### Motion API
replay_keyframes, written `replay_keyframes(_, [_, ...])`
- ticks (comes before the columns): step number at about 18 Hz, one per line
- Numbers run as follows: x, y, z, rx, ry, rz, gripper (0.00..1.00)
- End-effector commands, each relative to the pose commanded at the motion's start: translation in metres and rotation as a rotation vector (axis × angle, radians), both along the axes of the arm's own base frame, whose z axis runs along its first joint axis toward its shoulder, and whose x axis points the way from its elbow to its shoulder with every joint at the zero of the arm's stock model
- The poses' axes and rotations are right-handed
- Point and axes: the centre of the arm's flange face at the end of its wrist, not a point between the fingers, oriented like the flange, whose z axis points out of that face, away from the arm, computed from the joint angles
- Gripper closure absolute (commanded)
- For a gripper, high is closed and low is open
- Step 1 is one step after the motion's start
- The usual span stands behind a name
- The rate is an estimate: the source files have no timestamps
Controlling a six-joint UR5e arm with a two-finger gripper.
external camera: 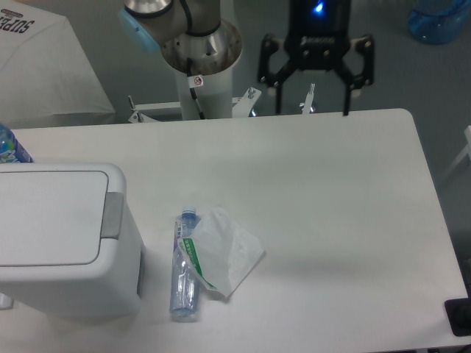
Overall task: Open the trash can
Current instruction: 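Move the open gripper toward the white trash bin's lid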
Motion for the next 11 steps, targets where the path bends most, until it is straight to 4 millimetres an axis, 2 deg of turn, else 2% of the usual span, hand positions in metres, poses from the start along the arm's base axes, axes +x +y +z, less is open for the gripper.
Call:
replay_keyframes(5, [0.030,0.051,-0.024,0.012,-0.059,-0.024,0.00])
replay_keyframes(11, [0.058,0.086,-0.044,0.026,-0.121,-0.004,0.00])
